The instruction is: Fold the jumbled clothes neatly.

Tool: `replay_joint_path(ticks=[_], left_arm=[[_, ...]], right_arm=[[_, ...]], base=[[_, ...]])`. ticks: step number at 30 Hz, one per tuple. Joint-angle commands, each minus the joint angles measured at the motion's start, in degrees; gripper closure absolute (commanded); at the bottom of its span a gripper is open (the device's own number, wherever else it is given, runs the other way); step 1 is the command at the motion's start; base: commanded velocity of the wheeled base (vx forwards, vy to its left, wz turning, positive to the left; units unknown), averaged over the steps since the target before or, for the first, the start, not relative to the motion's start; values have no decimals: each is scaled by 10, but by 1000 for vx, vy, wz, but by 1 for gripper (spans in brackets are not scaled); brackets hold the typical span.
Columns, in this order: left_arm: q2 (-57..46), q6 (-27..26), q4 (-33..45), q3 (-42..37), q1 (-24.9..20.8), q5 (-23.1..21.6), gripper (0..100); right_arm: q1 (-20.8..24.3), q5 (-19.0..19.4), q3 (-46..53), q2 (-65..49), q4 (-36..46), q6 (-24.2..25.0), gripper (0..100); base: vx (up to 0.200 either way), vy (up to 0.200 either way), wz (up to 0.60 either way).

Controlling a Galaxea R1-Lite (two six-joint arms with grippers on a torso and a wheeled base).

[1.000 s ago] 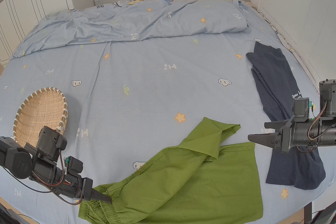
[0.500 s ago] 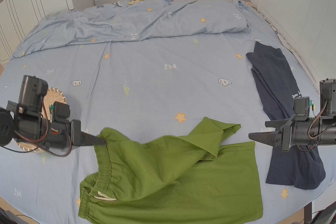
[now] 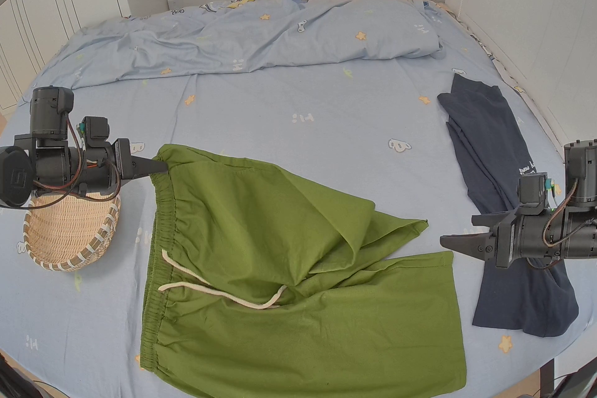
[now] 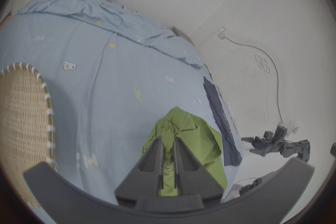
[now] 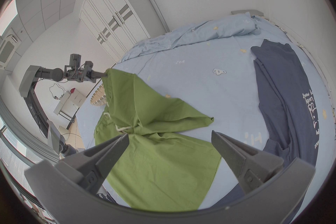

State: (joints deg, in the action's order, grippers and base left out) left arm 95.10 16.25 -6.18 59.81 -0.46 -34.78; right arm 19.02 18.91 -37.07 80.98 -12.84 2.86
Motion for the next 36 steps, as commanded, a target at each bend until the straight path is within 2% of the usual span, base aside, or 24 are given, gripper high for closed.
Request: replay_joint_path(ticks=[1,6,9,15,19,20,21,22,30,34,36], left_arm=[[62,0,-23,29,19,1,100],[76,-1,-23,34,34,1,100],[76,-3,-20,28,64,0,100],[76,-3,-19,22,71,0,100],[84,-5,-20,17,66,0,100],[84,-5,-20,17,66,0,100],[86,-5,-21,16,70,0,100],[86,-5,-20,16,71,0,100],[86,-5,-22,10,72,1,100],[86,-6,-21,9,72,1,100],[86,-6,-21,8,72,1,100]], right_arm=[[16,-13,3,15,0,-1,0],[22,-24,3,16,0,-2,0],[31,-33,3,16,0,-3,0],[54,-52,-8,36,-2,-6,0],[117,-107,-60,99,-3,-8,0],[117,-107,-60,99,-3,-8,0],[147,-141,-92,141,-2,-9,0],[158,-150,-107,160,-3,-9,0],[219,-192,-243,283,11,-10,0],[231,-201,-279,318,22,-9,0],[243,-222,-302,351,22,-9,0]], base=[[0,0,0],[0,0,0],[0,0,0],[0,0,0],[0,0,0],[0,0,0],[0,0,0],[0,0,0],[0,0,0],[0,0,0],[0,0,0]])
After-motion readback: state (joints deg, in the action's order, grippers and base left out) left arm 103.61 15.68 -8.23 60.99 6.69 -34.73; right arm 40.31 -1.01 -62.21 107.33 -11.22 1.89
